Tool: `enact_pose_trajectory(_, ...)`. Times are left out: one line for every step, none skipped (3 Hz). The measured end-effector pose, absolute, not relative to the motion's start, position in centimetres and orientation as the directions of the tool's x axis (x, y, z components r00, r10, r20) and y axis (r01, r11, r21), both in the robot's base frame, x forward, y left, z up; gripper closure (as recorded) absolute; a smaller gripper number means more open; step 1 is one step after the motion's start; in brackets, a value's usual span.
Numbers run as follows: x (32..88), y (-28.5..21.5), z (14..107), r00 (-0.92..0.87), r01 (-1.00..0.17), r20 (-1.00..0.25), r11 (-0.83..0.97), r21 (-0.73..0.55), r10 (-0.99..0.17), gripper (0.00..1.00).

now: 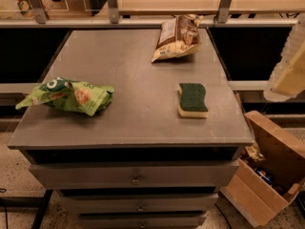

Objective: Move brown chip bag near green rice chip bag

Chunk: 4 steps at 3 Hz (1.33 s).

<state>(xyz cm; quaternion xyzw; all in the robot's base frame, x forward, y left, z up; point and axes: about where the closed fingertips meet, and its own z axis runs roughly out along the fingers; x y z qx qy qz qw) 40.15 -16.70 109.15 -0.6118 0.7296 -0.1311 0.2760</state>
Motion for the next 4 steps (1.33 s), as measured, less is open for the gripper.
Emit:
enact_pose_trajectory(40.1, -16.7, 109.2, -0.099, -0.820, -0.242, 0.217, -0.529, -0.965, 0.00)
enact_pose_trajectory(40.2, -16.7, 109.2, -0.098, -0.820, -0.242, 0.216, -0.530, -0.965, 0.00)
enact_pose_trajectory(43.7, -16.1, 108.9, -0.054, -0.793, -0.194, 0.160, -0.588, -0.980, 0.00)
enact_pose_trajectory(51.4, -16.4, 107.8, -0.020, -0.738, -0.128, 0.101, -0.668, -0.992, 0.00)
